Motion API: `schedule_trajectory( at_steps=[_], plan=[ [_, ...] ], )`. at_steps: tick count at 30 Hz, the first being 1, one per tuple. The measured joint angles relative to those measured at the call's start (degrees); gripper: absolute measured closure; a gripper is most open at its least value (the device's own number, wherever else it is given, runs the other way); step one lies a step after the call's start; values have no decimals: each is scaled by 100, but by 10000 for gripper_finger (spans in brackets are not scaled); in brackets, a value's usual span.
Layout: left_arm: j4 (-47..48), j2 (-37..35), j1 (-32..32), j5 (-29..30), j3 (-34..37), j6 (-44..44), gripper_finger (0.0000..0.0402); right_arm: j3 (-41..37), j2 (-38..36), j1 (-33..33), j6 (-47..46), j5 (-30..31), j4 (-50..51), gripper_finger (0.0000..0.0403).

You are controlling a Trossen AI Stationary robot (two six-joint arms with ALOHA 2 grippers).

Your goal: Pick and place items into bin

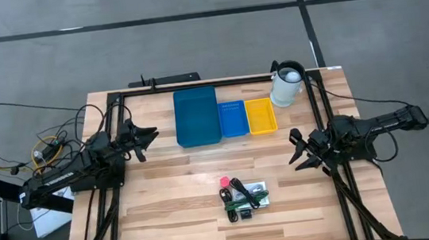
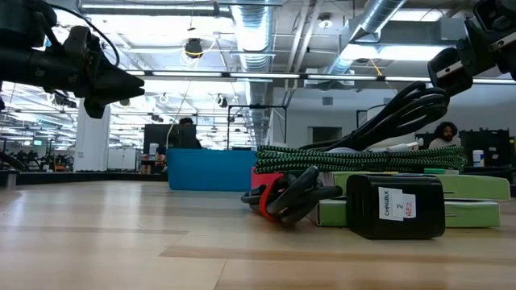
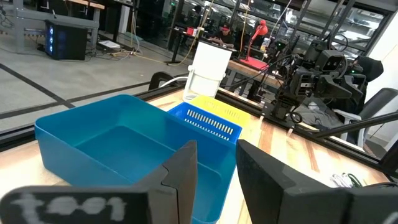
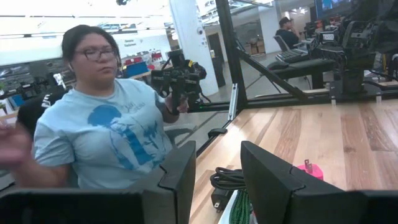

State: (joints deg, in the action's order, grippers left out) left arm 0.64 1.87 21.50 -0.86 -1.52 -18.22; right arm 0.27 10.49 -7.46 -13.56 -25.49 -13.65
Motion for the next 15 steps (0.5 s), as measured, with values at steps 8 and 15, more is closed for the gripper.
schedule_trajectory(
  at_steps=[8,15],
  plan=[
    [-4,0,0,0,0,0,302,-1,-1,2,-9,-368,104,281],
    [-8,1,-2,2,0,0,302,0,-1,-2,-7,-333,109,281]
  ],
)
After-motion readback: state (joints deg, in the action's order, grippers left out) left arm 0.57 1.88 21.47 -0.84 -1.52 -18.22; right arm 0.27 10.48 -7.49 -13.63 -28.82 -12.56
